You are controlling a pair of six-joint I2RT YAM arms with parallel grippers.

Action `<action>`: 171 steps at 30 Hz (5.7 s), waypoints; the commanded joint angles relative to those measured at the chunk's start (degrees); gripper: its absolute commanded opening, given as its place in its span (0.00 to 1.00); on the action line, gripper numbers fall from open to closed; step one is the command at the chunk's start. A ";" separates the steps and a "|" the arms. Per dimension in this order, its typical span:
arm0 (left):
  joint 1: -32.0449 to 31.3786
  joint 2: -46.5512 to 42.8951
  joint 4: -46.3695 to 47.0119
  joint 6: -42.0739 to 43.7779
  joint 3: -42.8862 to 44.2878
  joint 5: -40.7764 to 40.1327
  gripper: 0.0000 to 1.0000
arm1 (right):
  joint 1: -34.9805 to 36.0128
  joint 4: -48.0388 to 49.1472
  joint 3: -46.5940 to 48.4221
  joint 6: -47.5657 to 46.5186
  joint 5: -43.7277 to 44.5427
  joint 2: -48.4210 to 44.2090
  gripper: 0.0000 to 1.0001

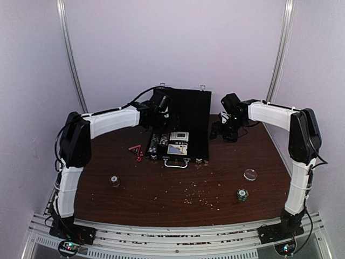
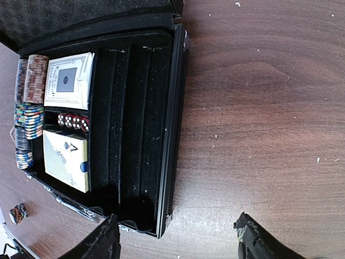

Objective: Pack up texas hold em set
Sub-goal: Adjust the dice at the slot, then pick up the dice from the center of the board, then place the dice in the slot.

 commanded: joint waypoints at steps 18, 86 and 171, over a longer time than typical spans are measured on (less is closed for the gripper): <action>8.25 -21.13 -8.38 -2.88 -32.53 -5.64 0.70 | -0.40 11.77 -6.64 4.45 0.32 -4.07 0.71; 9.60 -7.16 -6.91 4.29 -25.70 -4.48 0.15 | -0.31 8.84 -1.81 4.09 -1.97 -0.34 0.59; 2.02 14.43 3.37 -0.67 3.62 1.85 0.19 | -0.49 0.09 3.91 -4.33 -0.56 0.34 0.60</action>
